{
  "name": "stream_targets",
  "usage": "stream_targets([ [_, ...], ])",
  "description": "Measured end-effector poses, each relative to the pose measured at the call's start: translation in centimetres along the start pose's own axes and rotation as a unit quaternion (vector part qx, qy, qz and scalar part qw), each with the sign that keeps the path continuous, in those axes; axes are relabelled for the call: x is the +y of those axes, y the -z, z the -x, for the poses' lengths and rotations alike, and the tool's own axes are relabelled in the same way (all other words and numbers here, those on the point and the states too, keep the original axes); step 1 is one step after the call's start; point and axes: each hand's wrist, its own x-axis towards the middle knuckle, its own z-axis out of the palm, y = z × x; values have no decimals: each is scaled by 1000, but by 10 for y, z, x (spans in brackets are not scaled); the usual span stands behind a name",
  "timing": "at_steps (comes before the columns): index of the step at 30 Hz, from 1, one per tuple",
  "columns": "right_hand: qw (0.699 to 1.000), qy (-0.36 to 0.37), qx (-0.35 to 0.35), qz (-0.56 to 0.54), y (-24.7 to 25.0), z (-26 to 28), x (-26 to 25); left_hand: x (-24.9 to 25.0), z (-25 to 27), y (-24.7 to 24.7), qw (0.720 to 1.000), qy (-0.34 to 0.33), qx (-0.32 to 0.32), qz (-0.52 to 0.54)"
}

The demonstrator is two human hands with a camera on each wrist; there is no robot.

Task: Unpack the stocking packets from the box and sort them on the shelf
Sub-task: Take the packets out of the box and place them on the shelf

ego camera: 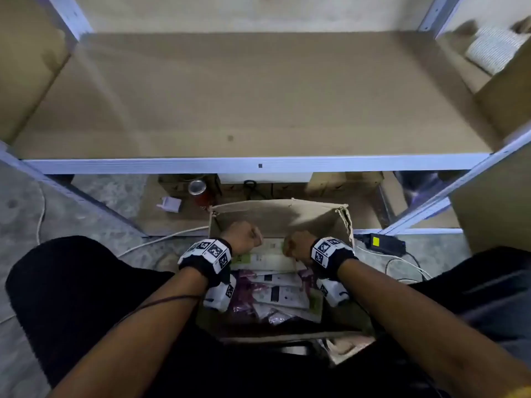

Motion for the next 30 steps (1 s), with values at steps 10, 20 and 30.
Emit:
stream_targets([
  [10,999,9,-6,50,-40,-68,3,-27,-11,0,1000,11,14,26],
  [20,991,17,-9,132,-68,-81,5,-41,-21,-3,999,23,18,35],
  [30,1000,9,-10,20,-66,-81,21,-39,-23,-13,999,31,5,18],
])
